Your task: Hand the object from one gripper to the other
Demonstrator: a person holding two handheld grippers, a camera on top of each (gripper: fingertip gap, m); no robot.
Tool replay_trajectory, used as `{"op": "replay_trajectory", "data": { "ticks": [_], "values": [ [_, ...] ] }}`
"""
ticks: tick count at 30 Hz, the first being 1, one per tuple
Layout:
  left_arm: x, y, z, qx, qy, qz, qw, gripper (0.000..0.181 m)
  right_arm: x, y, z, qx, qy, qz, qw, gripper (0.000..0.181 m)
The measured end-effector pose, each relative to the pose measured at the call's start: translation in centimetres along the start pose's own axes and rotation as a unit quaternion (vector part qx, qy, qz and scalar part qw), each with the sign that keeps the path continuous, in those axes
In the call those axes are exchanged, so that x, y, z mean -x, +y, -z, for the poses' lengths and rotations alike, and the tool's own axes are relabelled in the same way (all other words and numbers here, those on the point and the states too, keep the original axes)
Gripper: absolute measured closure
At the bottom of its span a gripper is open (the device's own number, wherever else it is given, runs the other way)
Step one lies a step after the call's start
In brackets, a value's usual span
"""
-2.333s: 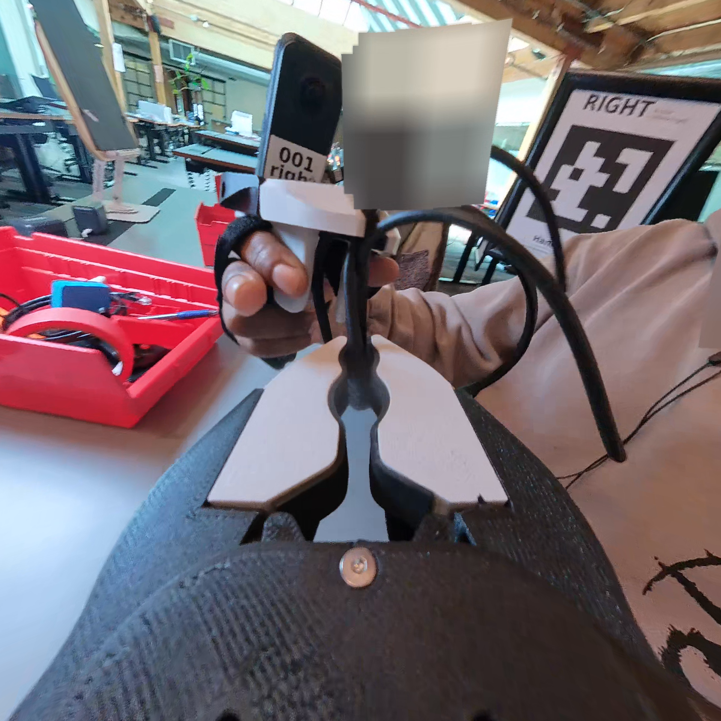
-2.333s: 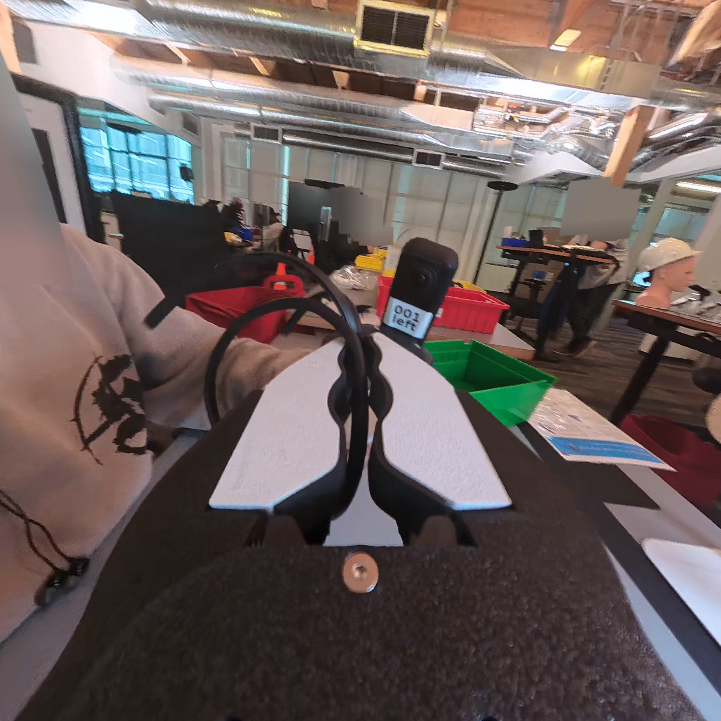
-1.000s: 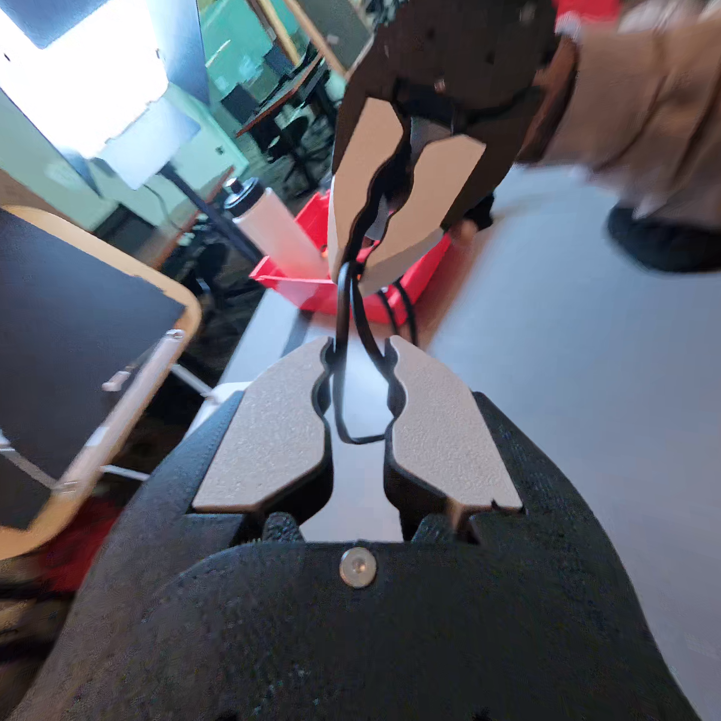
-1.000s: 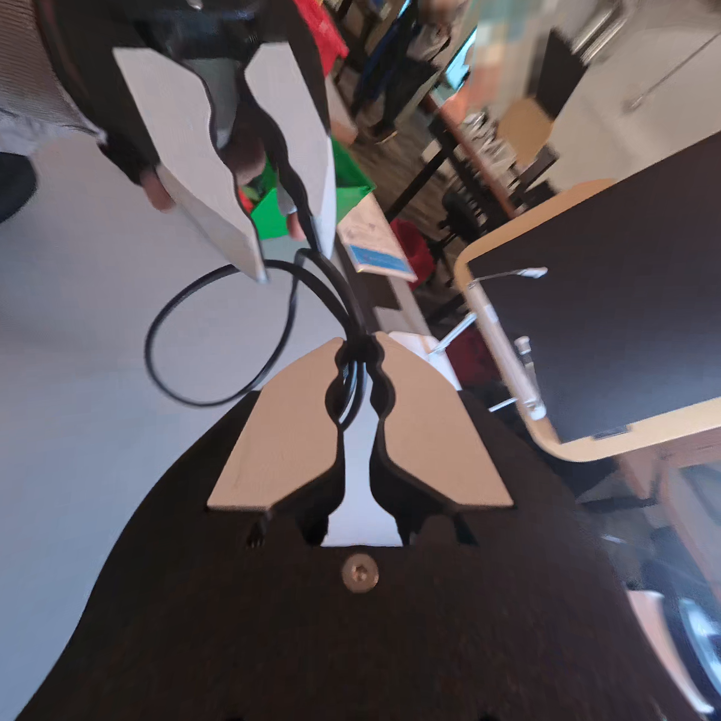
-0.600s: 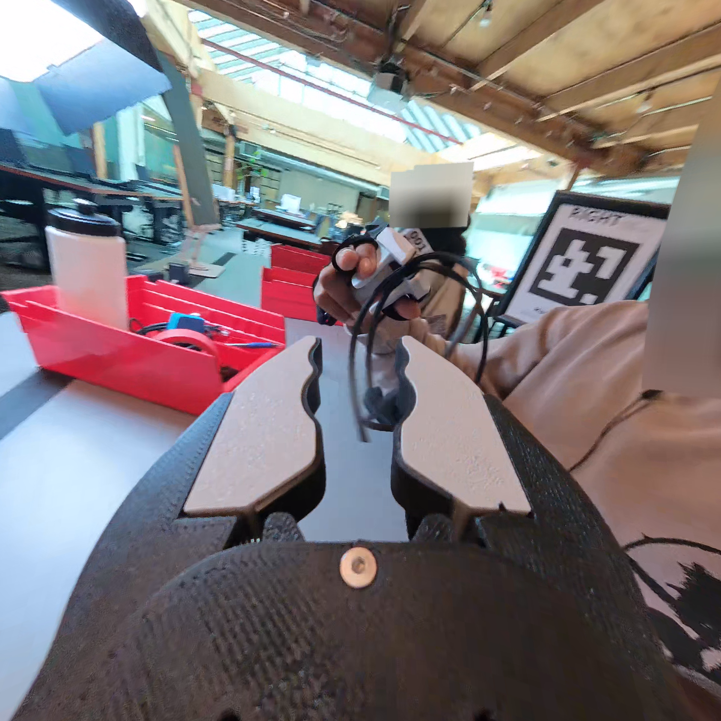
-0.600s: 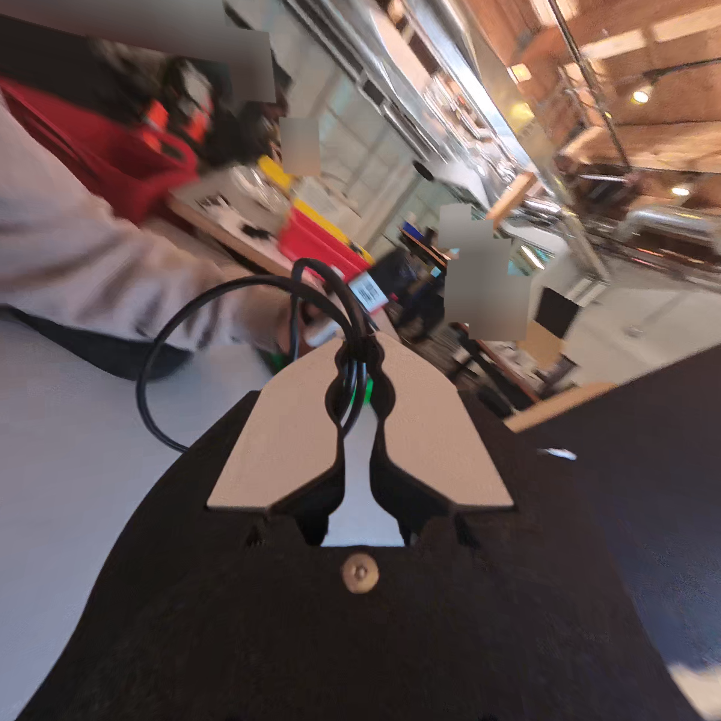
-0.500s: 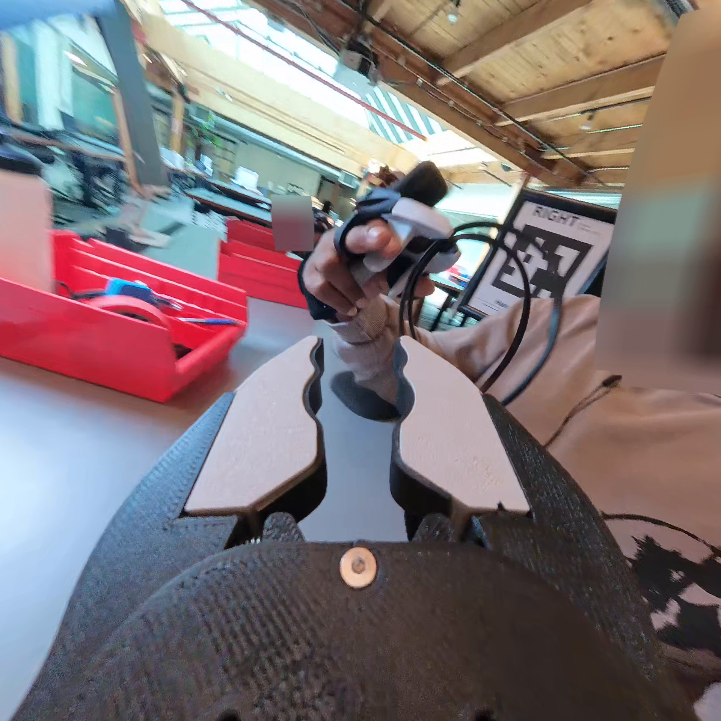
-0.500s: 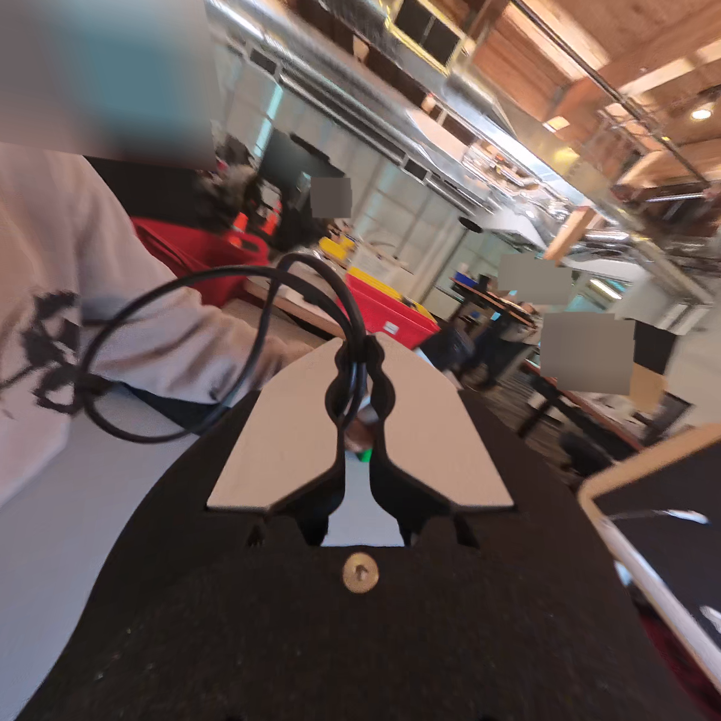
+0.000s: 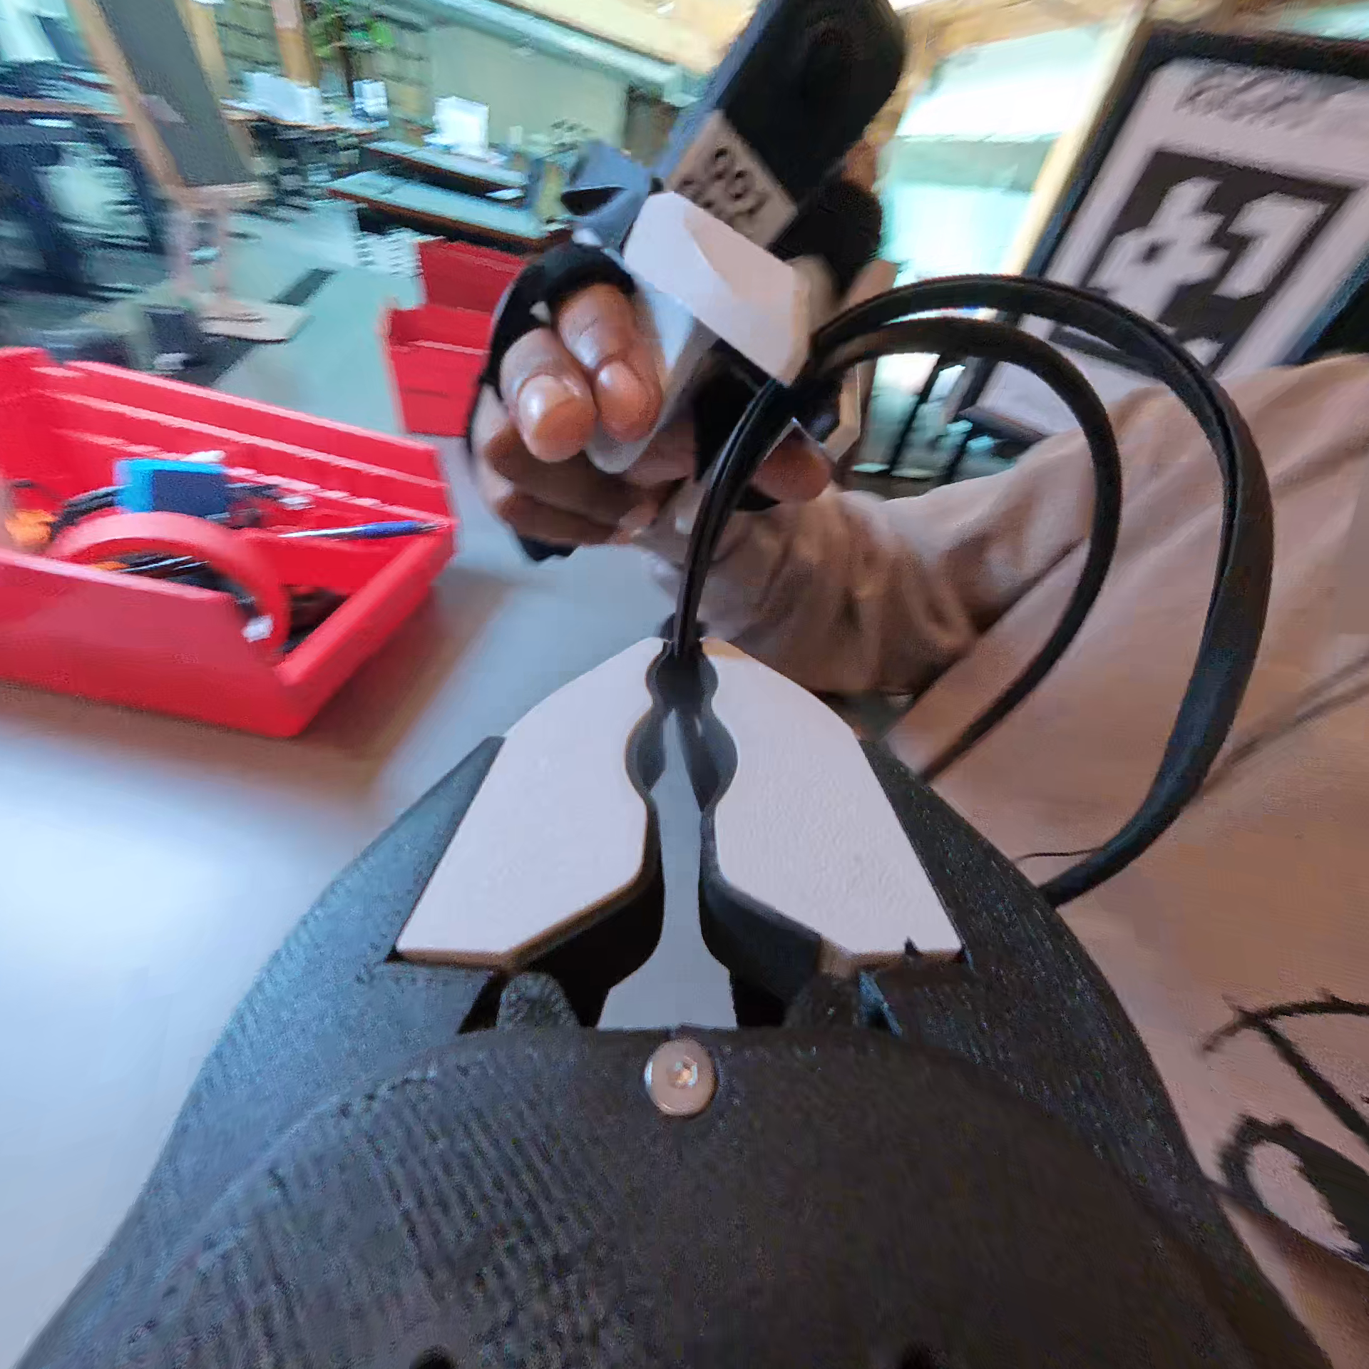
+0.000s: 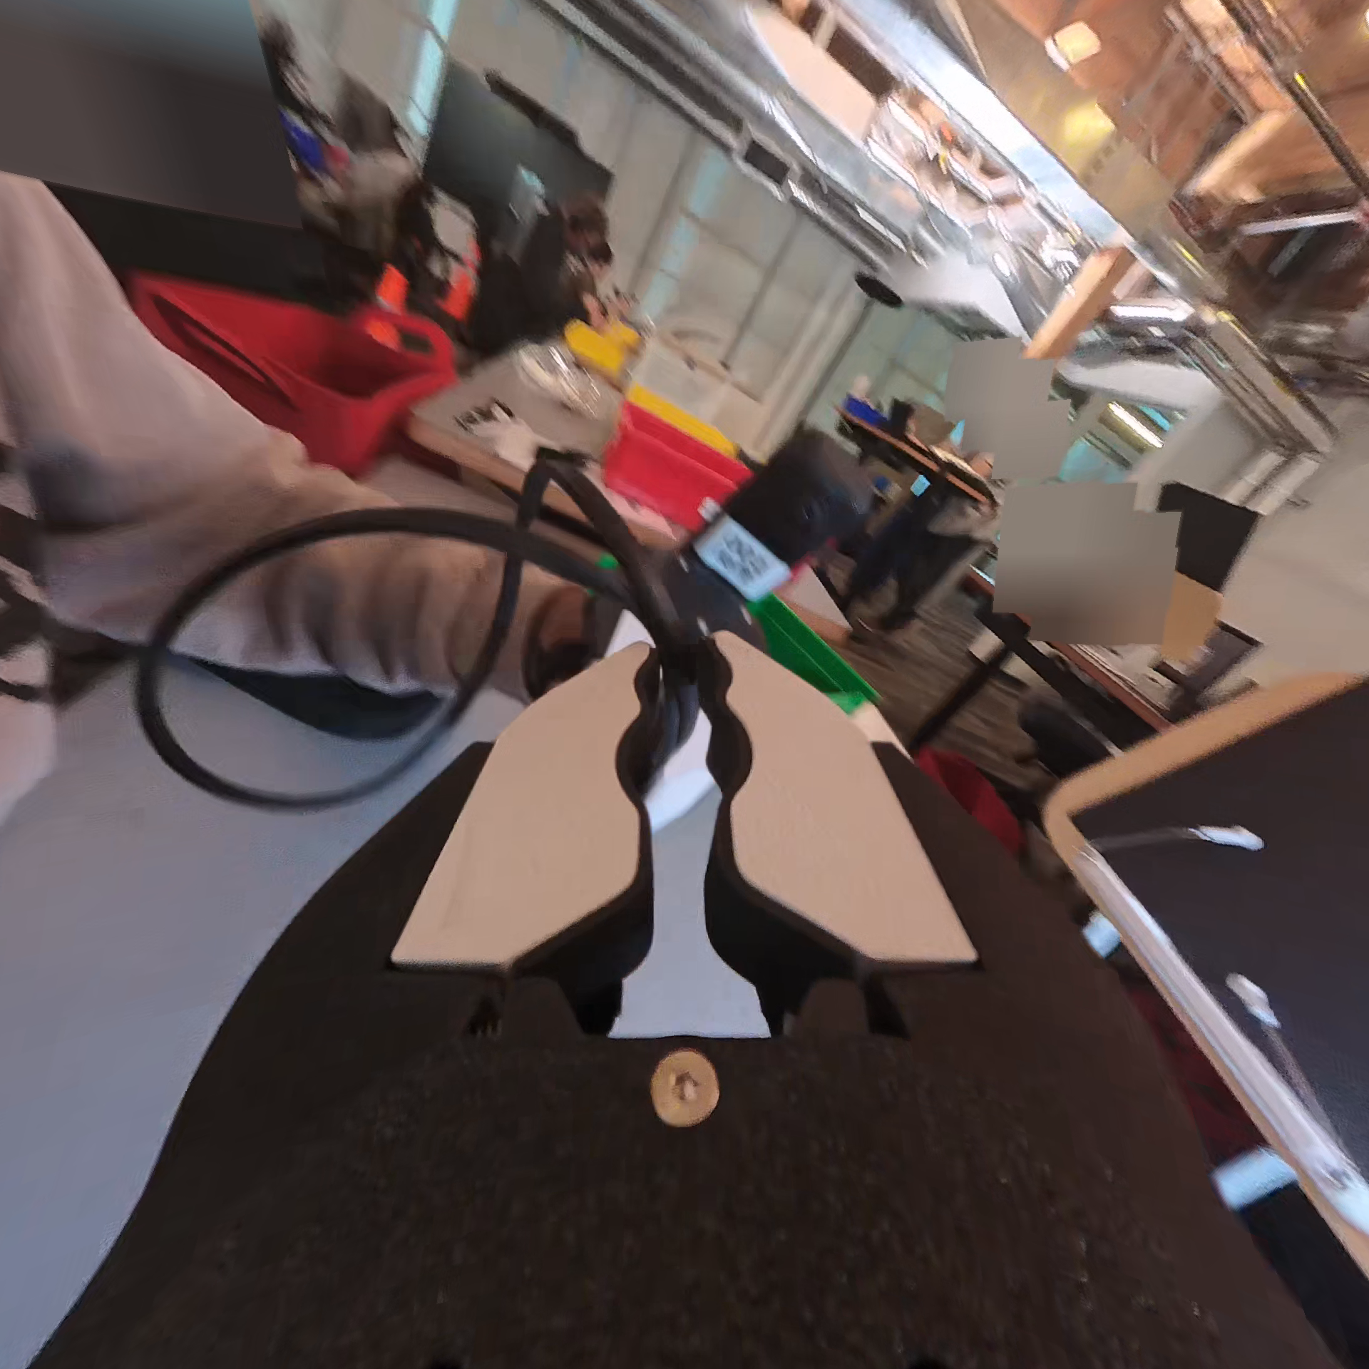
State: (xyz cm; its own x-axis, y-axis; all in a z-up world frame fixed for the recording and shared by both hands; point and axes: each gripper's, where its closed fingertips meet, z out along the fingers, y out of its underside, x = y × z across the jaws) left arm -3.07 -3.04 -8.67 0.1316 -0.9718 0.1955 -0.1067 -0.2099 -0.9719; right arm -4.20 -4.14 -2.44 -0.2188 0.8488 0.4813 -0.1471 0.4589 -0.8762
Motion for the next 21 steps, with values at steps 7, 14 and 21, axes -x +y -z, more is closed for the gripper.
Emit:
{"op": "replay_trajectory", "data": {
  "ticks": [7, 14, 21],
  "values": [
    [4.8, -2.9, 5.6, 0.007, -0.246, -0.074, 0.966, 0.178, -3.2, 4.7, 2.5, 0.143, 0.061, 0.013, 0.988, 0.163],
    [4.6, -6.4, 10.0, -0.016, -0.349, -0.127, 0.928, 0.178, -5.5, 3.4, 3.8, 0.056, 0.089, -0.111, 0.988, 0.146],
    [3.8, -6.6, 9.1, -0.006, -0.360, -0.105, 0.927, 0.178, -4.4, 5.8, -1.0, 0.119, 0.116, -0.139, 0.976, 0.086]
  ]
}}
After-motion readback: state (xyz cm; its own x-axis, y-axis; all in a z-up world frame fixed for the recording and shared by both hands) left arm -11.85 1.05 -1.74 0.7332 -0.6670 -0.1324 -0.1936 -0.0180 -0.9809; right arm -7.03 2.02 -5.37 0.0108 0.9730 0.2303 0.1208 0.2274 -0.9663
